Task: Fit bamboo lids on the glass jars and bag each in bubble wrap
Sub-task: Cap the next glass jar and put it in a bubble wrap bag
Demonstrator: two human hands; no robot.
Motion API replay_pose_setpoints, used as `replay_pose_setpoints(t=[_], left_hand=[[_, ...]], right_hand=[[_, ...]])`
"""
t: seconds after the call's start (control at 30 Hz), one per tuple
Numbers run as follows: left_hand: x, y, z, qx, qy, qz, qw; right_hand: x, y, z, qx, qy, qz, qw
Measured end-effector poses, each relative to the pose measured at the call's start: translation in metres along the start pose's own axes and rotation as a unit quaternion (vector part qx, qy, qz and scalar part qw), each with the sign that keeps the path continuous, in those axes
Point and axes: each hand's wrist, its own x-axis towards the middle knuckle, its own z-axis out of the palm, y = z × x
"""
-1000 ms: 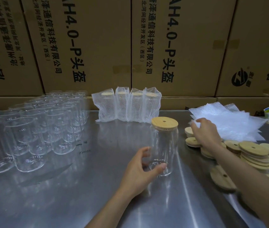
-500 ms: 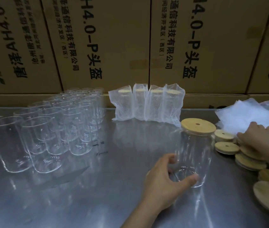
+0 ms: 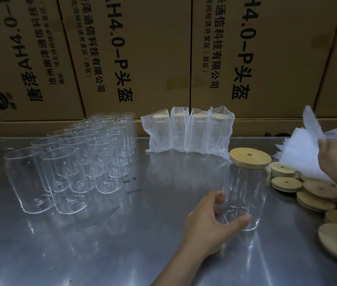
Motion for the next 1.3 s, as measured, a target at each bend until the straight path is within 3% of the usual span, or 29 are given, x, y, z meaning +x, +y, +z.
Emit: replay_pose_setpoints(t=[0.03, 0.2, 0.37, 0.5, 0.63, 0.7, 0.8, 0.87, 0.93, 1.03, 1.1, 1.17, 1.23, 1.3], left_hand=[[0.0, 0.0, 0.0, 0.001, 0.001, -0.001, 1.0], [0.001, 0.001, -0.001, -0.004, 0.002, 0.0, 1.0], [0.001, 0.001, -0.002, -0.019, -0.008, -0.001, 1.0], [-0.003, 0.003, -0.006, -0.055, 0.001, 0.011, 0.998], [-0.006, 0.013, -0.01, -0.124, 0.126, 0.023, 0.984], [-0.007, 0.01, -0.017, -0.134, 0.19, 0.033, 0.972], [0.0, -0.003, -0.006, -0.147, 0.156, -0.091, 0.973], [-0.003, -0.014, -0.007, -0.335, 0.17, -0.129, 0.918], [0.001, -0.011, -0.021, -0.389, 0.275, -0.05, 0.878], [-0.001, 0.037, -0.055, -0.354, 0.417, 0.011, 0.837], [-0.012, 0.039, -0.057, -0.291, 0.418, 0.07, 0.857], [-0.016, 0.033, -0.053, -0.057, 0.411, 0.175, 0.893], [-0.015, 0.021, -0.053, 0.148, 0.384, 0.254, 0.875], [-0.013, 0.017, -0.056, 0.248, 0.363, 0.3, 0.846]], right_hand=[[0.002, -0.003, -0.01, 0.038, 0.014, 0.017, 0.999], [0.015, -0.017, -0.043, 0.151, 0.085, -0.073, 0.982], [-0.015, -0.073, -0.092, 0.262, 0.198, -0.139, 0.934], [-0.078, -0.117, -0.115, 0.332, 0.23, -0.204, 0.892], [-0.132, -0.139, -0.112, 0.316, 0.213, -0.351, 0.855], [-0.152, -0.143, -0.1, 0.28, 0.202, -0.39, 0.854], [-0.173, -0.143, -0.081, 0.247, 0.181, -0.397, 0.865], [-0.183, -0.139, -0.068, 0.236, 0.18, -0.394, 0.87], [-0.19, -0.133, -0.058, 0.241, 0.177, -0.385, 0.873], [-0.192, -0.125, -0.054, 0.249, 0.184, -0.367, 0.877], [-0.189, -0.12, -0.054, 0.253, 0.194, -0.353, 0.88], [-0.186, -0.118, -0.055, 0.258, 0.196, -0.344, 0.881], [-0.187, -0.117, -0.054, 0.26, 0.185, -0.35, 0.881], [-0.189, -0.118, -0.055, 0.267, 0.173, -0.356, 0.879]])
